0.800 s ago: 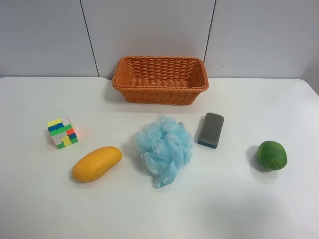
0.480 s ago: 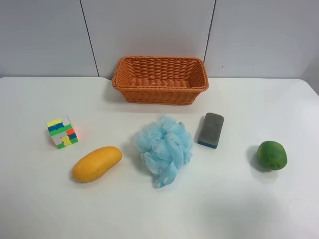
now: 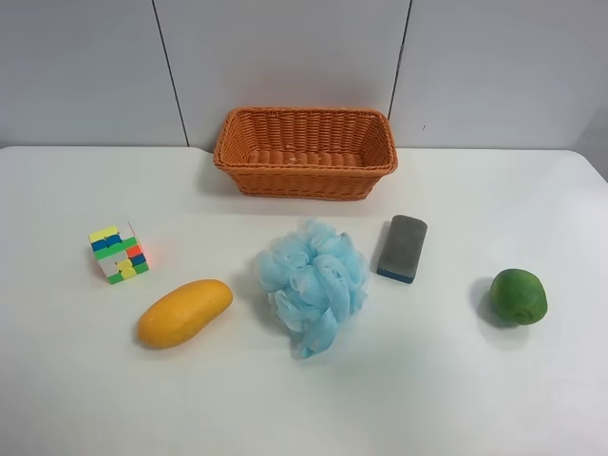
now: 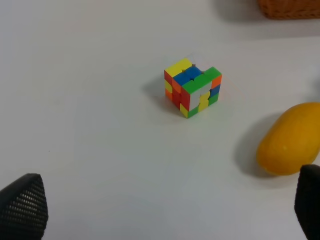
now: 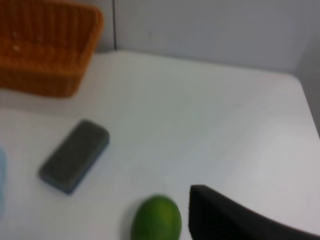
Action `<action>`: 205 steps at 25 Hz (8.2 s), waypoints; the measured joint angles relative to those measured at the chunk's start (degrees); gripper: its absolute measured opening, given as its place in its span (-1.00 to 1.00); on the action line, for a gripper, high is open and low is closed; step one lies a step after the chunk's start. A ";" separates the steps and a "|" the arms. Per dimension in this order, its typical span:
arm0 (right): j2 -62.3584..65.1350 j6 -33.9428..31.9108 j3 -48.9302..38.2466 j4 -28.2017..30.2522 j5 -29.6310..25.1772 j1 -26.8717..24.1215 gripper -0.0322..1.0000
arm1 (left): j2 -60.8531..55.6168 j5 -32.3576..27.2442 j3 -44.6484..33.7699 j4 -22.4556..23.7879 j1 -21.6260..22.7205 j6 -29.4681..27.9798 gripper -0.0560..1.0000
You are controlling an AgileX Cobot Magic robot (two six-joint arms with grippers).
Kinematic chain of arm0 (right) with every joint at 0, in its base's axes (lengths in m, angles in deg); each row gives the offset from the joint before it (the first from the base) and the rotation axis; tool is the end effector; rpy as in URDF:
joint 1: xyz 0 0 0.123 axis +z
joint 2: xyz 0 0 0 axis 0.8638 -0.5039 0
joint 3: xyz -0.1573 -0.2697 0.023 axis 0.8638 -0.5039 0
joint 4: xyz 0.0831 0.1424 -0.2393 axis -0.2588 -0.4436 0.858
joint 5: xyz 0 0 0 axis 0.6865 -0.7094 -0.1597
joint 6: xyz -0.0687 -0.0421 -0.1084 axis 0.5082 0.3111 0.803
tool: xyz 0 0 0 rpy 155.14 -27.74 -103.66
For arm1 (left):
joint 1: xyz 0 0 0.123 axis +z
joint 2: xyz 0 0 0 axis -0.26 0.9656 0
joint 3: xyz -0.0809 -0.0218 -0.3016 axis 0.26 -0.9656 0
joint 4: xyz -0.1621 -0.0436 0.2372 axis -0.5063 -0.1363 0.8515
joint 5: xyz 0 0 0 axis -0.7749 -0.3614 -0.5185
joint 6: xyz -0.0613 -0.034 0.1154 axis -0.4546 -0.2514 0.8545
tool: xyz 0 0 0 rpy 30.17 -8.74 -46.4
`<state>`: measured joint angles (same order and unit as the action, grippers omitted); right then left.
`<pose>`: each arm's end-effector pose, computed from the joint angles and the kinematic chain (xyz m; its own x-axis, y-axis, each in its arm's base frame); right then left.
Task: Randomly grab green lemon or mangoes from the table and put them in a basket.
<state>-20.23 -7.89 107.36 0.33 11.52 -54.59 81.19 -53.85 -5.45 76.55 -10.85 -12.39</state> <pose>0.0782 0.0404 0.3513 -0.3845 -0.1101 -0.9165 -0.3413 0.9395 0.0303 0.0377 -0.0074 0.2820 -0.4359 0.0651 -0.8976 0.0371 0.9978 0.0543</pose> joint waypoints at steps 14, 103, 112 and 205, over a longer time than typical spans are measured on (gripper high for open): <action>-26.36 11.10 18.78 -8.06 -6.90 0.00 0.90 | 0.00 0.00 0.00 0.00 0.00 0.00 0.99; -81.04 -23.20 2.78 25.63 16.87 -2.02 0.78 | 0.00 0.00 0.00 0.00 0.00 0.00 0.99; -82.15 -23.09 2.74 24.23 21.17 -2.02 0.55 | 0.00 0.00 0.00 0.00 0.00 0.00 0.99; -98.37 -19.53 70.03 27.09 1.67 13.31 0.98 | 0.00 0.00 0.00 0.00 0.00 0.00 0.99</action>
<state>-118.60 -27.43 177.39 27.42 13.19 -41.29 81.19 -53.85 -5.45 76.55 -10.85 -12.39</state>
